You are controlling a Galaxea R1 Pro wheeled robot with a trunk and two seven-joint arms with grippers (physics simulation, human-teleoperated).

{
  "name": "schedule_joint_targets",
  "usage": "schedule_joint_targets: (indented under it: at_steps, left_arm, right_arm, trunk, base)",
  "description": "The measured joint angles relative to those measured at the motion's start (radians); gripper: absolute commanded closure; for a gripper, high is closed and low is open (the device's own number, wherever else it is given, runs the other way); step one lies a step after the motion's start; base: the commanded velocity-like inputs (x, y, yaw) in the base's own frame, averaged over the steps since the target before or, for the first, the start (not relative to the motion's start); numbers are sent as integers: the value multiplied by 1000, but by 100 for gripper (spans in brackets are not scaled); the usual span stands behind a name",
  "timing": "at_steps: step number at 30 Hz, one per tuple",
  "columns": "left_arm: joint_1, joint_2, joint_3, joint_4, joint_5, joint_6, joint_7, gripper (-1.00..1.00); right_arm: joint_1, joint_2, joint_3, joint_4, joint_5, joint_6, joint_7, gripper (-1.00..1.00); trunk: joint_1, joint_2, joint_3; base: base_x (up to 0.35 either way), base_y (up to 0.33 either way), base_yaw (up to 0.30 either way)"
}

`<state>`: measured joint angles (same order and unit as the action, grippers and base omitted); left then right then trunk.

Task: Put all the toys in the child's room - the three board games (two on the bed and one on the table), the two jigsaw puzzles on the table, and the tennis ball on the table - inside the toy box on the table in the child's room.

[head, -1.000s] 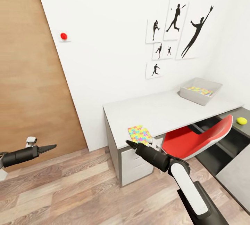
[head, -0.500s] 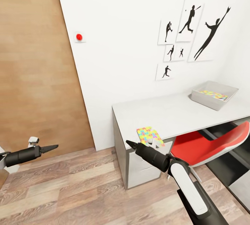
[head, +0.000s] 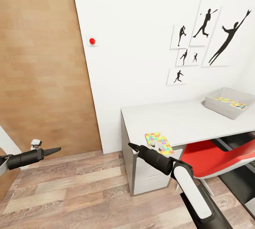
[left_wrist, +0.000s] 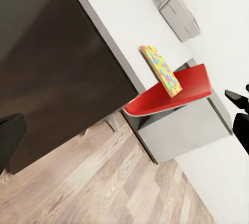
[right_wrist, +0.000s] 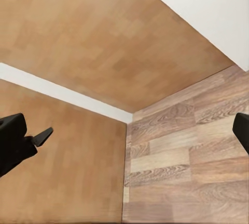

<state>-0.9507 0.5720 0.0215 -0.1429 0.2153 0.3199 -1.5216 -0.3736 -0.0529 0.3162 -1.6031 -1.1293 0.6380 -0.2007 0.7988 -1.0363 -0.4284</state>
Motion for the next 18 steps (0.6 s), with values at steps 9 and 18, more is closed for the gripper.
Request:
schedule_joint_targets:
  at_steps: [9,18]
  left_arm:
    - [-1,-6,0,0,-1,-1,-1,-100]
    - [-1,-7,0,0,-1,-1,-1,-100]
  right_arm:
    - [0,0,0,0,0,0,0,-100]
    - [0,5,59,3,68,-9,0,-100]
  trunk:
    - [0,0,13]
    - [0,0,20]
  base:
    - [10,-181,155]
    - [1,-164,53]
